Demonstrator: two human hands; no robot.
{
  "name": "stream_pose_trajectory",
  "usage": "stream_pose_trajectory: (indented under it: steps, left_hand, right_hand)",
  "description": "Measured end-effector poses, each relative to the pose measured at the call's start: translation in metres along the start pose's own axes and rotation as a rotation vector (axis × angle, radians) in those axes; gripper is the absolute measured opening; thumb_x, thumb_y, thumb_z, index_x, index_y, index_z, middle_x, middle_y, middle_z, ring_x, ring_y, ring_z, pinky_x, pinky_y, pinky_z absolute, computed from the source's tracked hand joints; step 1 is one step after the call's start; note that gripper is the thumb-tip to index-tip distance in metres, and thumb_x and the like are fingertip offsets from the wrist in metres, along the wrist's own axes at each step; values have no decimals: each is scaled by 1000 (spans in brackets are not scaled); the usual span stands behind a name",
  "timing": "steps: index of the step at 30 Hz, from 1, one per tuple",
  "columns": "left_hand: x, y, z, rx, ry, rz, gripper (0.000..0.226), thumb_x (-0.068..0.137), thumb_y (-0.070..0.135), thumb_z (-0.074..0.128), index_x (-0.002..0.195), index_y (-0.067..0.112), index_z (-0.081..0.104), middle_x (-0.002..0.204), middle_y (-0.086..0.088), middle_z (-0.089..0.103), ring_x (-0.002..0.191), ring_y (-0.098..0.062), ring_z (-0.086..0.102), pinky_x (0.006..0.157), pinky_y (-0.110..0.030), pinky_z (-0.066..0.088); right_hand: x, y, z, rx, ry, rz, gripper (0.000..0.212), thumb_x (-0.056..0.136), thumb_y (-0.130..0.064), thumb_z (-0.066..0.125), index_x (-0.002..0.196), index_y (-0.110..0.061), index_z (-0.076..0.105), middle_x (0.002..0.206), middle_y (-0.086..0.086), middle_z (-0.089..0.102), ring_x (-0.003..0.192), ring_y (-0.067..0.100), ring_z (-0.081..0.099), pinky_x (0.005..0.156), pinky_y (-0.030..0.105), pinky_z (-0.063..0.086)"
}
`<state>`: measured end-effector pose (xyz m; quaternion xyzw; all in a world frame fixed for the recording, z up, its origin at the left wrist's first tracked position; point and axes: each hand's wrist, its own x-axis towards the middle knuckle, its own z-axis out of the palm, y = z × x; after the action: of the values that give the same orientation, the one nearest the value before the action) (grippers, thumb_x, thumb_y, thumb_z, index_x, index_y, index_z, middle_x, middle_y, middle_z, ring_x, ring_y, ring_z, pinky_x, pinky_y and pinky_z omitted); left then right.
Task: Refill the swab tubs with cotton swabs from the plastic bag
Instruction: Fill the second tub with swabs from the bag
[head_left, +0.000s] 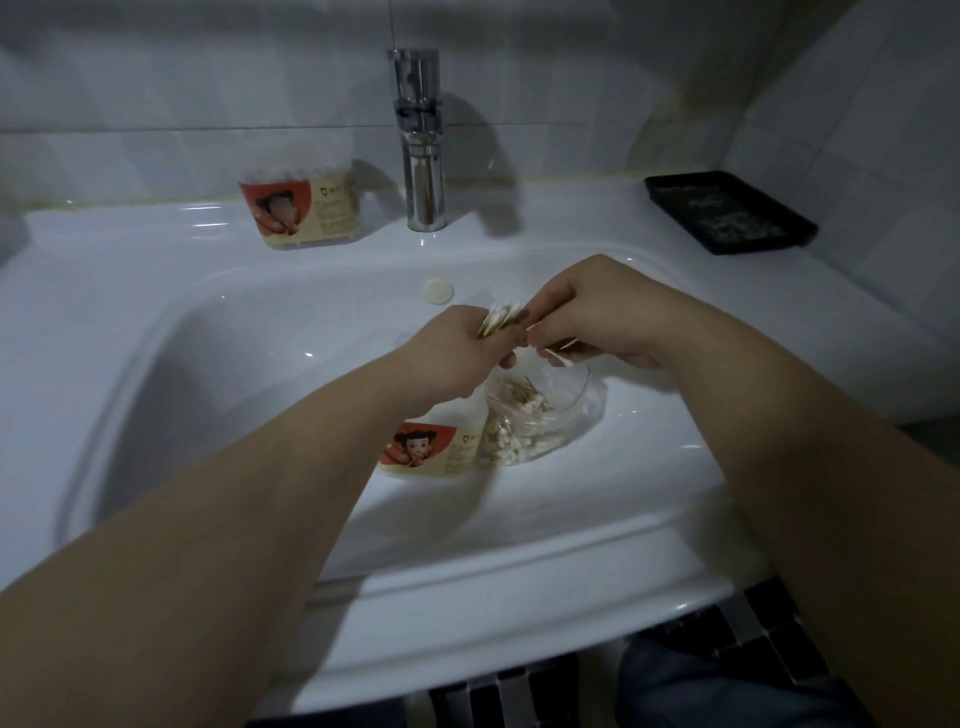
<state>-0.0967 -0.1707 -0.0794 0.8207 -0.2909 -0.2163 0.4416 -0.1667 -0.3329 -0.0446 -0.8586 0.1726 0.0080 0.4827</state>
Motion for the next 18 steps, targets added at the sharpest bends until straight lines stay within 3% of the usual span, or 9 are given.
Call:
stream_pose_trajectory:
  steps: [3, 7, 14, 18]
  left_hand:
    - [3, -2, 1, -19, 7, -13, 31, 104, 33, 52, 84, 13, 64, 76, 0, 59, 63, -17, 48, 53, -26, 41]
    - [4, -3, 3, -40, 3, -21, 28, 105, 25, 49, 89, 17, 71, 73, 4, 55, 62, -16, 47, 55, -25, 42]
    - [4, -3, 5, -79, -33, -96, 27, 106, 26, 45, 98, 13, 68, 81, 0, 64, 62, -13, 53, 59, -27, 44]
    - [5, -3, 6, -145, -50, -108, 25, 105, 25, 46, 105, 11, 67, 78, 1, 61, 59, -11, 52, 54, -24, 43]
  right_hand:
    - [1, 1, 1, -27, 10, -2, 20, 79, 5, 77, 89, -13, 78, 72, 11, 75, 66, 23, 72, 74, 37, 61]
    - [5, 4, 0, -114, 70, -7, 24, 80, 4, 76, 93, -17, 76, 78, 14, 77, 71, 24, 75, 83, 44, 64]
    - [6, 4, 1, 33, 137, -39, 24, 80, 9, 76, 90, -12, 77, 87, 16, 76, 72, 22, 74, 76, 34, 64]
    - [6, 3, 10, 4, 104, -93, 30, 75, 10, 79, 82, -19, 78, 76, 12, 77, 77, 28, 77, 81, 39, 64]
